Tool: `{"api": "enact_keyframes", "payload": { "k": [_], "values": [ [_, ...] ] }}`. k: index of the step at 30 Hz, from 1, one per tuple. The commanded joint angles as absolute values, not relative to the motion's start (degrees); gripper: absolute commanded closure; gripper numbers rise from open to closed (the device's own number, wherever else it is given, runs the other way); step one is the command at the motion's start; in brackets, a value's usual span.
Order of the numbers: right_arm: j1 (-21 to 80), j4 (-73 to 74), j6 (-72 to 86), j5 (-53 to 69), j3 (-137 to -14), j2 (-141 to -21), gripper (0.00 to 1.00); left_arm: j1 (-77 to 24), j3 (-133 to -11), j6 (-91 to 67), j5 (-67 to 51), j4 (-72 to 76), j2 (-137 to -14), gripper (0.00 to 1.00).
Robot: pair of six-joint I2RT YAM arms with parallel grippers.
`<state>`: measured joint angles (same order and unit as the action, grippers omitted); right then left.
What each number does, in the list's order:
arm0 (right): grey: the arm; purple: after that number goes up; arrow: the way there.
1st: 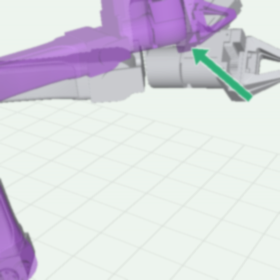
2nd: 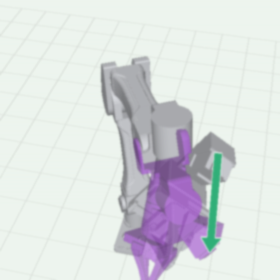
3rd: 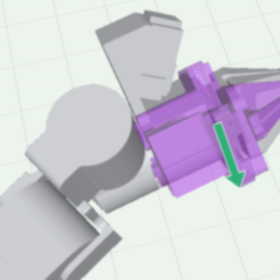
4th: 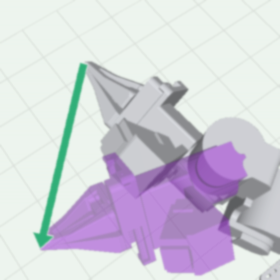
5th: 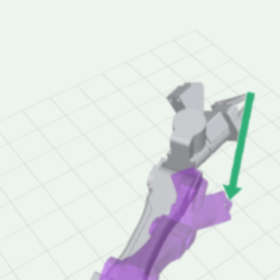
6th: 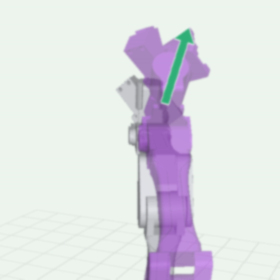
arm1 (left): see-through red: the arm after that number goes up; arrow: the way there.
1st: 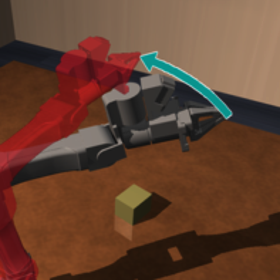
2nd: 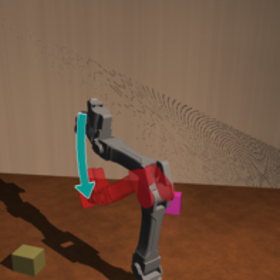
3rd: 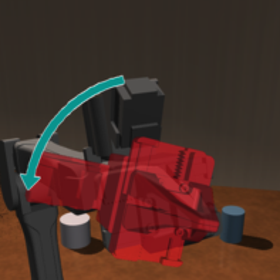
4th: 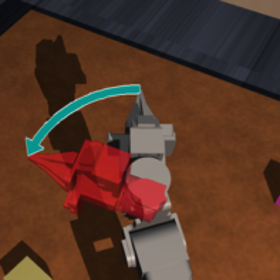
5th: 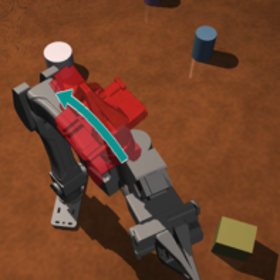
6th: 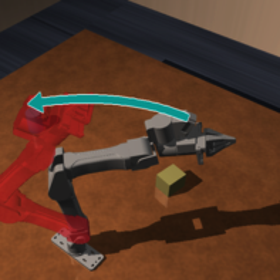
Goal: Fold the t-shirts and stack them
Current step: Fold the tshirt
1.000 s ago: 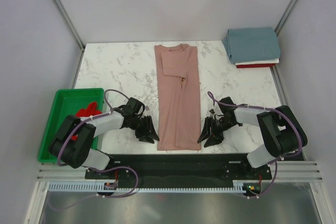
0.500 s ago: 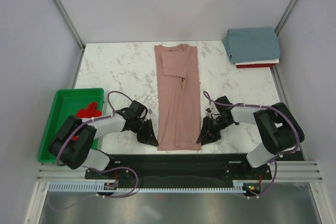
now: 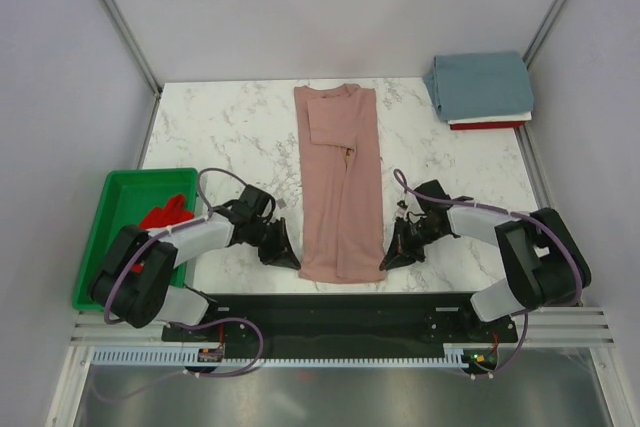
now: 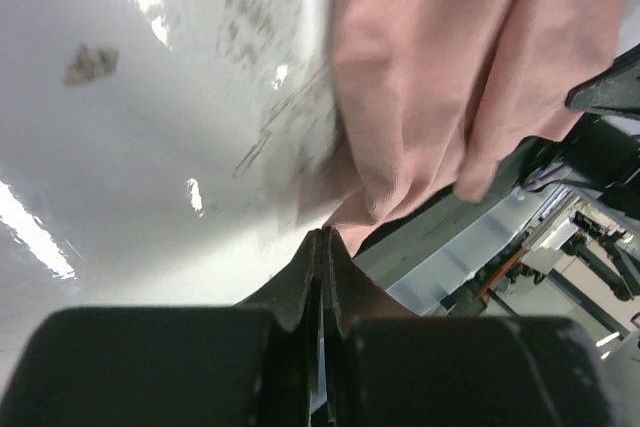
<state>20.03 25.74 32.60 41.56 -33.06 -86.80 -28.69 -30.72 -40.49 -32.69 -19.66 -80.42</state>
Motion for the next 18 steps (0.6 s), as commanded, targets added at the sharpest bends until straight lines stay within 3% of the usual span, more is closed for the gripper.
{"api": "enact_keyframes", "payload": {
  "k": [1,9,18],
  "values": [
    [17.7,27.2,29.7,42.5,-38.9,-82.3,1.0,-25.8,-35.8,-36.3,-32.7,-19.0,-77.3,0.98],
    [13.4,26.8,26.4,42.6,-51.8,-84.0,1.0,-20.5,-46.6,-31.6,-32.4,-18.6,-78.9,0.98],
    [9.3,25.6,23.6,41.4,-68.7,-96.9,1.0,-18.5,-58.6,-27.9,-30.5,-16.3,-87.8,0.98]
  ]
}}
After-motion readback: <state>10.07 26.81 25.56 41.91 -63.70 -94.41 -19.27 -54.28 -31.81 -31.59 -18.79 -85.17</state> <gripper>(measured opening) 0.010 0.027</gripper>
